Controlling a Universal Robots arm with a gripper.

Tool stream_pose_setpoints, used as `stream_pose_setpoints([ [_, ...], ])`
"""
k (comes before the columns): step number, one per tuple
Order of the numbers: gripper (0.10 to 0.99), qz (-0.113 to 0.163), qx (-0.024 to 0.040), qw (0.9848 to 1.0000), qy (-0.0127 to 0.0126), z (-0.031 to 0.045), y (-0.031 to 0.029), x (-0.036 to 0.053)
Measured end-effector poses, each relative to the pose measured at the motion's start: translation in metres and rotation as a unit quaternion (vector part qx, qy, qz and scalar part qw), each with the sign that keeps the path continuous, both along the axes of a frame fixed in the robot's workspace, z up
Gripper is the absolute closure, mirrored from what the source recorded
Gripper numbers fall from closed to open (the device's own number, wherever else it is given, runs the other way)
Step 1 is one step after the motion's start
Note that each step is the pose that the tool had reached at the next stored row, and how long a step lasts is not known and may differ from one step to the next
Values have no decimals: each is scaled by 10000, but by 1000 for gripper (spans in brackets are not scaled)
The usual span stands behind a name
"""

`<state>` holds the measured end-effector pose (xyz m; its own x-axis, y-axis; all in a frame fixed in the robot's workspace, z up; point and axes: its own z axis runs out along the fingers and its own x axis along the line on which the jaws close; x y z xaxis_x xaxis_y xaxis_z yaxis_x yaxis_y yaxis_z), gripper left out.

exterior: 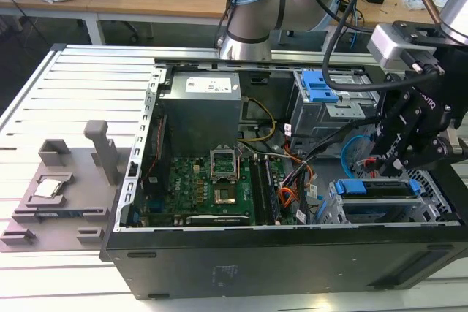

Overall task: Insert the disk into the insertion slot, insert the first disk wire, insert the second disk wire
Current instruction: 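Insert the first disk wire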

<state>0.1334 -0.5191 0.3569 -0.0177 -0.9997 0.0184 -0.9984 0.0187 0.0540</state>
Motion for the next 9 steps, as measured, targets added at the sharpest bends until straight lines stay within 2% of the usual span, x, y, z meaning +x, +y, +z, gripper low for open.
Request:
stream_pose_setpoints([
  [1,667,0,0,10000,0,0,0,0],
  [2,745,0,0,10000,0,0,0,0],
  [3,745,0,0,10000,0,0,0,0],
  [4,808,0,0,10000,0,0,0,0],
  [5,922,0,0,10000,0,0,0,0],
  [9,922,0,0,10000,0,0,-1,0],
])
